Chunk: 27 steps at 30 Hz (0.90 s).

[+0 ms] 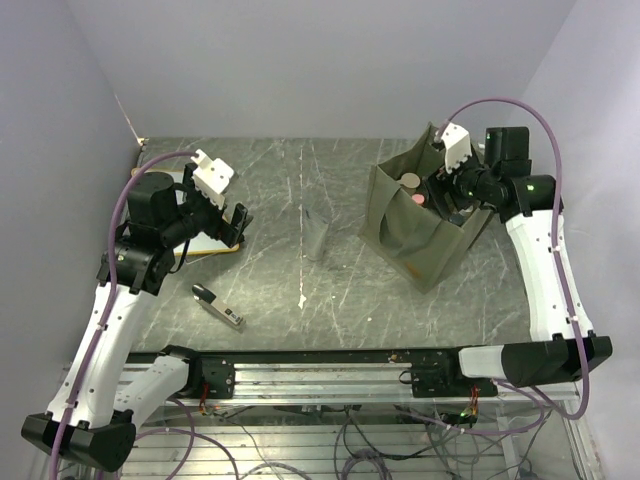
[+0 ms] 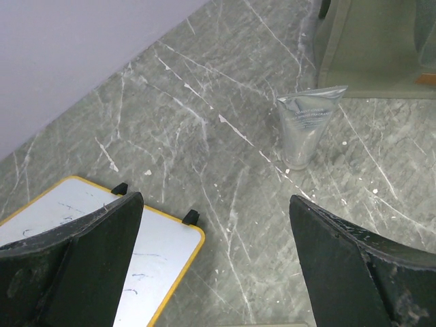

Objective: Place the personal care products into the canvas bag
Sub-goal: Place the care product in the canvas bag.

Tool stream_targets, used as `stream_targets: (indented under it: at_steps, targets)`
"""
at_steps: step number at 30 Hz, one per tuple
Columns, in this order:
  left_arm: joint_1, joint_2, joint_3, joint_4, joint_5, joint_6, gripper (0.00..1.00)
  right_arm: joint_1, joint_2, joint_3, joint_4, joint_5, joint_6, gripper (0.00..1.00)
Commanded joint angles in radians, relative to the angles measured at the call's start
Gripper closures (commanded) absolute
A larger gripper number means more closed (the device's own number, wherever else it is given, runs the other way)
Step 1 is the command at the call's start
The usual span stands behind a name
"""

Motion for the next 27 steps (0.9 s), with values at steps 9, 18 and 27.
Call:
stream_targets:
  at_steps: [9,18,27]
  targets:
    - [0.01,-0.014,-0.002,0.013,-0.051,-0.027,0.01,0.021,-0.031,0.078,0.102,-0.172,0.058,0.27]
    - [0.01,-0.009,0.004,0.011,-0.087,-0.035,0.01,0.213,0.01,0.099,0.147,-0.153,0.059,0.27]
    - [0.016,-0.021,-0.015,0.033,-0.15,-0.049,0.01,0.345,0.023,0.129,0.159,-0.207,-0.007,0.27]
